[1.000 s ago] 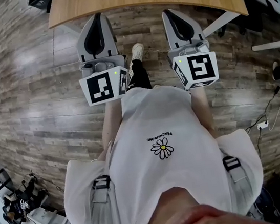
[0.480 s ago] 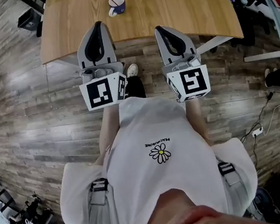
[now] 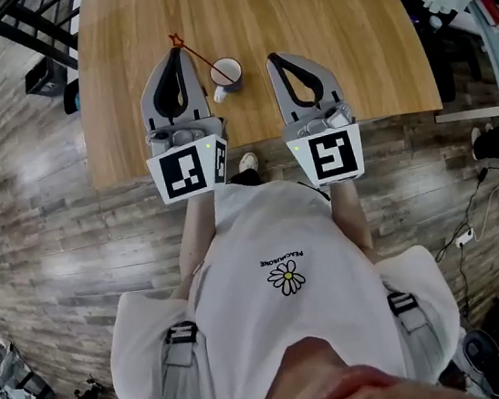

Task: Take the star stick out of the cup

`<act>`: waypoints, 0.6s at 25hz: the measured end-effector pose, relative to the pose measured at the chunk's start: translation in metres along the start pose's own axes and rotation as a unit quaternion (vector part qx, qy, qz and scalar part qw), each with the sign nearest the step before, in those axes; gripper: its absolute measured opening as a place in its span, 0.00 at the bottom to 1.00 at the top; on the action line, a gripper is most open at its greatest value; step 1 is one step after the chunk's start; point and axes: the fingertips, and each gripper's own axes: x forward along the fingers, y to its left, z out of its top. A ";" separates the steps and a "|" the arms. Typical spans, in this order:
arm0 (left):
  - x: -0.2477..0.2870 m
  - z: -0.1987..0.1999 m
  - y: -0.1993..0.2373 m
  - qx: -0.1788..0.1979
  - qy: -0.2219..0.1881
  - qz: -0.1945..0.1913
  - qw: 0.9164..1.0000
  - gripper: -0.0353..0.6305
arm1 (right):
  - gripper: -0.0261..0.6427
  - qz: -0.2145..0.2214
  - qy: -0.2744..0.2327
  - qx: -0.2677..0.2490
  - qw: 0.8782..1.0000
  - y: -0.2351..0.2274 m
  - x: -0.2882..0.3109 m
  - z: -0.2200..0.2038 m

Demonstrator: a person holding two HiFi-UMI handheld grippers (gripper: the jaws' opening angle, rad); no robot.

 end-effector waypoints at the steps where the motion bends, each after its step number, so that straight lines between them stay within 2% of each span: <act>1: 0.010 -0.002 0.006 0.001 0.000 -0.002 1.000 0.08 | 0.05 -0.002 -0.002 0.006 1.000 -0.002 0.012 0.000; 4: 0.035 -0.007 0.022 0.006 0.000 -0.002 1.000 0.08 | 0.05 -0.012 0.000 0.012 1.000 -0.012 0.038 -0.002; 9: 0.056 -0.033 0.014 0.007 0.041 -0.010 0.999 0.08 | 0.05 0.004 0.060 -0.057 0.997 -0.022 0.052 -0.029; 15: 0.058 -0.045 0.006 0.005 0.061 0.013 0.998 0.08 | 0.05 0.027 0.041 -0.023 0.999 -0.031 0.065 -0.035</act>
